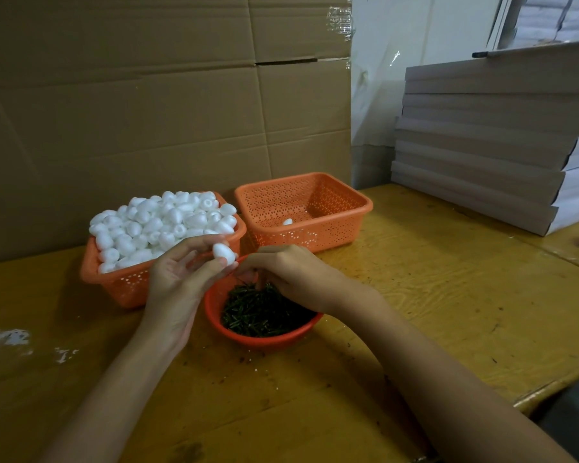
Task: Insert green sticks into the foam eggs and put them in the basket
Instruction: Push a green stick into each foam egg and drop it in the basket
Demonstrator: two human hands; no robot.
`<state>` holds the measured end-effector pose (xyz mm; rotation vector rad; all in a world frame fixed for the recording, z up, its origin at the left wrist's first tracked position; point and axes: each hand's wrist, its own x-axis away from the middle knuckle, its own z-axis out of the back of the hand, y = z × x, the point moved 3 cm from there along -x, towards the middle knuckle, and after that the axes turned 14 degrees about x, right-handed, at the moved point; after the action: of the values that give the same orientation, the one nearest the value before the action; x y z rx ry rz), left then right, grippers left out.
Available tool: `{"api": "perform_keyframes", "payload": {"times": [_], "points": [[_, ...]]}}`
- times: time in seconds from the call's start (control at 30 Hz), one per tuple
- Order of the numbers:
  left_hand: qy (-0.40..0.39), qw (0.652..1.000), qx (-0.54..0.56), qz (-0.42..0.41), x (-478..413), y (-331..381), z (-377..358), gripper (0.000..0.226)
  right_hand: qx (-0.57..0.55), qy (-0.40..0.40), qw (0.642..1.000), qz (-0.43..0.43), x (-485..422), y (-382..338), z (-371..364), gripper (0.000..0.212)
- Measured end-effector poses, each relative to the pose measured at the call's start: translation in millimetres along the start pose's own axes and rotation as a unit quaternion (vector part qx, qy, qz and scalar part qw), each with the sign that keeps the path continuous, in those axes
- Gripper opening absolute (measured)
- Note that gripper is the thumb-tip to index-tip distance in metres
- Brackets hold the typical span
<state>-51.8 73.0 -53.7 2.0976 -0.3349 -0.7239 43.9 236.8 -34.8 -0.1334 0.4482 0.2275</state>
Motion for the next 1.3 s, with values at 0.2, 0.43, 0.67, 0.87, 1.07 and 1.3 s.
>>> {"api": "perform_keyframes", "payload": {"times": [0.2,0.43,0.67,0.87,1.07,1.3], "points": [[0.0,1.0,0.024,-0.002,-1.1,3.6,0.9,0.024,0.016,-0.025,1.0,-0.008,-0.7,0.9,0.0,0.054],[-0.008,1.0,-0.007,-0.013,1.4,3.0,-0.7,0.031,0.019,-0.033,0.999,-0.002,-0.5,0.3,1.4,0.048],[-0.005,1.0,-0.006,-0.005,1.9,-0.8,0.2,0.029,0.036,-0.05,0.998,-0.011,-1.9,4.2,1.5,0.052],[-0.007,1.0,-0.016,-0.004,2.8,1.2,-0.7,0.024,0.045,-0.051,0.997,-0.021,-1.3,0.8,-0.1,0.036],[-0.004,1.0,0.009,-0.012,2.6,3.9,-0.9,0.024,0.0,-0.025,0.999,-0.031,2.1,0.4,2.3,0.023],[-0.01,1.0,0.01,-0.019,2.2,3.6,-1.4,0.024,-0.137,0.022,0.989,-0.044,1.3,-1.0,6.3,0.015]]}}
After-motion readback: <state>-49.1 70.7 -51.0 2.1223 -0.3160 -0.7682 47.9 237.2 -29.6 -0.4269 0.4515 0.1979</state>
